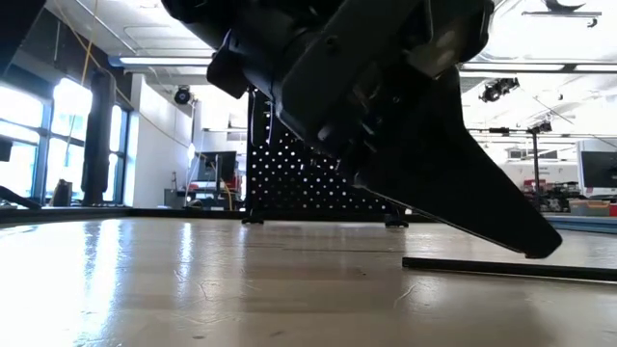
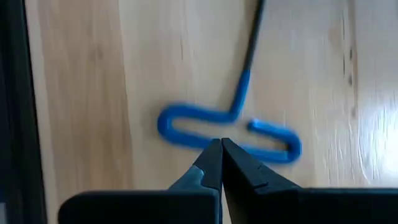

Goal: Hang tools onto peg board
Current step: Hang the blue pick tool onto the peg board

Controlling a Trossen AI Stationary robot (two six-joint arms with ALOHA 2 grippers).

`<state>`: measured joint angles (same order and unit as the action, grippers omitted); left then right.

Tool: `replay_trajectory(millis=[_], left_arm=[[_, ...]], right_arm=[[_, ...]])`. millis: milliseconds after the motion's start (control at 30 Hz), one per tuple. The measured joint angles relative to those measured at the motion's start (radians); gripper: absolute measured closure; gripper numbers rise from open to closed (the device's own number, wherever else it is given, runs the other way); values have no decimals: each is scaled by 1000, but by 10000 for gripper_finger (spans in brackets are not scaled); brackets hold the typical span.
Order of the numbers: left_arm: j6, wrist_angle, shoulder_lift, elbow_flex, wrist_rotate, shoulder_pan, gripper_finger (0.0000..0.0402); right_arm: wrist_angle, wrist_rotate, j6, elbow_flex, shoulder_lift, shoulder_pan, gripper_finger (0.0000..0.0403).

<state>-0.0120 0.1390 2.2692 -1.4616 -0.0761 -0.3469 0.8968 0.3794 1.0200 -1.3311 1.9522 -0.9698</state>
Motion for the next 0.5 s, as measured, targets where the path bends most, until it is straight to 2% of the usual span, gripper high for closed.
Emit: replay_trajectory(millis=[233, 500], left_arm=[[0, -2, 0, 0, 2, 1, 231], [33, -8, 23, 0, -17, 20, 231]], right_arm=[[46, -23, 141, 0, -1, -67, 392], [-73, -16, 193, 104, -1, -64, 313]])
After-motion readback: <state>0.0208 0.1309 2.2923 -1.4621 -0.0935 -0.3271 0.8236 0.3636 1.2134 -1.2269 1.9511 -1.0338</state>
